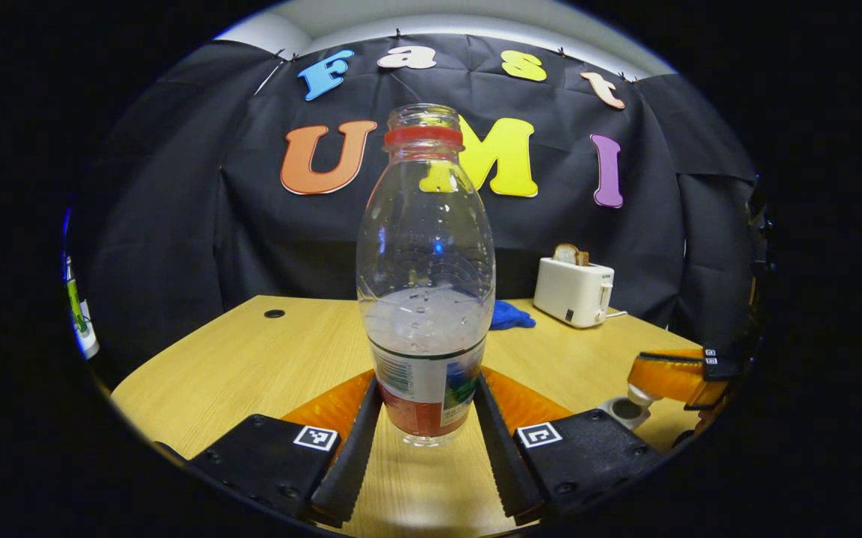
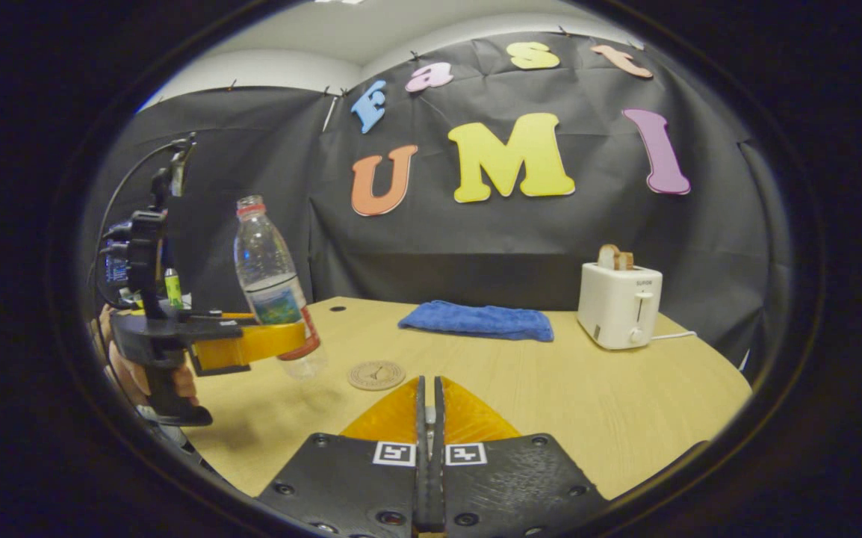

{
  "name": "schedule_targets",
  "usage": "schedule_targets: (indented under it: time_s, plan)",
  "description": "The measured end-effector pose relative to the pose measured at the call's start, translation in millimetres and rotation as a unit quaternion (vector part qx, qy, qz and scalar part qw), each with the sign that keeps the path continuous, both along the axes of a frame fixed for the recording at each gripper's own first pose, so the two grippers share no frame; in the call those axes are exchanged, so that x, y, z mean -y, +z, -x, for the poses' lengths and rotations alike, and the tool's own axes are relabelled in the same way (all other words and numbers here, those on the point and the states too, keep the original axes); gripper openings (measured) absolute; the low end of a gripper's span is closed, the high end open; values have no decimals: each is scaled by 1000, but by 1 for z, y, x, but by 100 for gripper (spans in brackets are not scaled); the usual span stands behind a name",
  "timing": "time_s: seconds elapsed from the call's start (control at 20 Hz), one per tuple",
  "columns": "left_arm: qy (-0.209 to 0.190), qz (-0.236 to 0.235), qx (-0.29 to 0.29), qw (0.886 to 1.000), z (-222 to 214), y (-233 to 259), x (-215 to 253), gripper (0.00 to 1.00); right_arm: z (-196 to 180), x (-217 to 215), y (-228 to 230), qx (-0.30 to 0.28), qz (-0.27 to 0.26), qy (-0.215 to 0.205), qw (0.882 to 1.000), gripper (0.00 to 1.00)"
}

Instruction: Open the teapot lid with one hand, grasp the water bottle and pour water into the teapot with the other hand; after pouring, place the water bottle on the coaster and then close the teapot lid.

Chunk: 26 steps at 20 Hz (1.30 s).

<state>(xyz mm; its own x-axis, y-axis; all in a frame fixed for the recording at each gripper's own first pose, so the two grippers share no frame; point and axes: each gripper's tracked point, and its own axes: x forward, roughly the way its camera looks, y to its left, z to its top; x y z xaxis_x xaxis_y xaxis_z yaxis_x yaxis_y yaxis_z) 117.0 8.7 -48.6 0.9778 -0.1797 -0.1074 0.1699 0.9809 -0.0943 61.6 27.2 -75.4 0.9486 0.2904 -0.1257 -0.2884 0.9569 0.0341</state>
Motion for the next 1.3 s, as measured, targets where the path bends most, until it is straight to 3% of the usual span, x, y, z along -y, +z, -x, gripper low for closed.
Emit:
schedule_targets:
  time_s: [0.2,0.5,1.1,1.2,1.3]
  plan:
    - [-13,15,5,1000,-45,6,12,72,0,3,3,5,-1,-3,1000,0]
    - [-13,9,-31,999,-82,-26,15,73,0,5,5,7,0,-8,1000,0]
    - [-19,-28,-102,994,-87,-64,19,76,-5,8,0,0,0,-12,1000,0]
    - [-22,-31,-109,993,-86,-66,18,78,-4,8,0,1,0,-12,1000,0]
    - [-20,-28,-110,993,-87,-66,23,86,-5,7,1,1,0,-12,1000,0]
